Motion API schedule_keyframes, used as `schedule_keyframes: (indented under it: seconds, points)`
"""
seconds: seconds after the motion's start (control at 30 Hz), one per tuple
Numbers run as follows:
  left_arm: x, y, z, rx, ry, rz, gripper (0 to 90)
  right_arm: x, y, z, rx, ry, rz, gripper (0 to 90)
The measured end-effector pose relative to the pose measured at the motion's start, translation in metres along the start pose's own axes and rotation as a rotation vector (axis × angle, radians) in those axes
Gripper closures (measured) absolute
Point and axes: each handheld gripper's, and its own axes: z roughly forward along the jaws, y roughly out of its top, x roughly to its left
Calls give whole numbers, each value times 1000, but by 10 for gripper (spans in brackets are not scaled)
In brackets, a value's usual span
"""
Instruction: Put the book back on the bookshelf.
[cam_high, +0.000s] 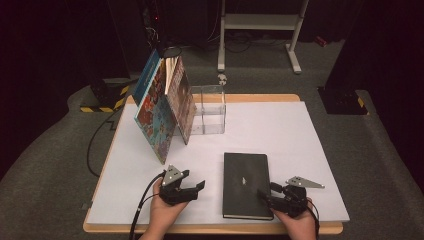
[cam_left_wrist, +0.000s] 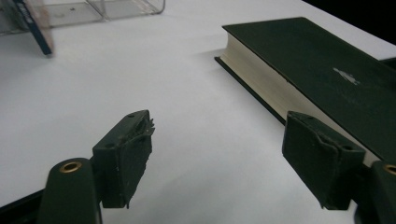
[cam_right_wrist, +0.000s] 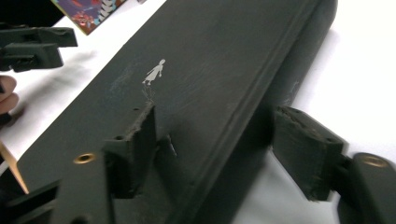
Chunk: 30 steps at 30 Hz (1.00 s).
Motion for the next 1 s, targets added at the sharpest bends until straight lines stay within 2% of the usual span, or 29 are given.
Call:
schedule_keyframes:
  seconds: [0.1, 0.3, 0.43, 0.57, 0.73, 0.87, 1.0]
  points:
    - [-2, 0, -2, -13, -30, -6, 243, 5, 3, 1, 16, -24, -8, 297]
    - [-11, 4, 3, -7, -66, 12, 265, 19, 11, 19, 34, -14, -33, 299]
    - [-13, 4, 6, 0, -87, -2, 267, 36, 22, 35, 53, -44, -90, 299]
    - [-12, 1, 9, 15, -104, -24, 261, 44, 23, 44, 47, -22, -104, 299]
    - [-12, 0, 18, 32, -151, -84, 265, 45, 21, 47, 27, -4, -108, 299]
    - [-16, 2, 22, 26, -164, -76, 290, 42, 18, 45, 16, 11, -95, 315]
    - [-18, 5, 24, 38, -155, -66, 299, 42, 17, 42, 17, 12, -91, 318]
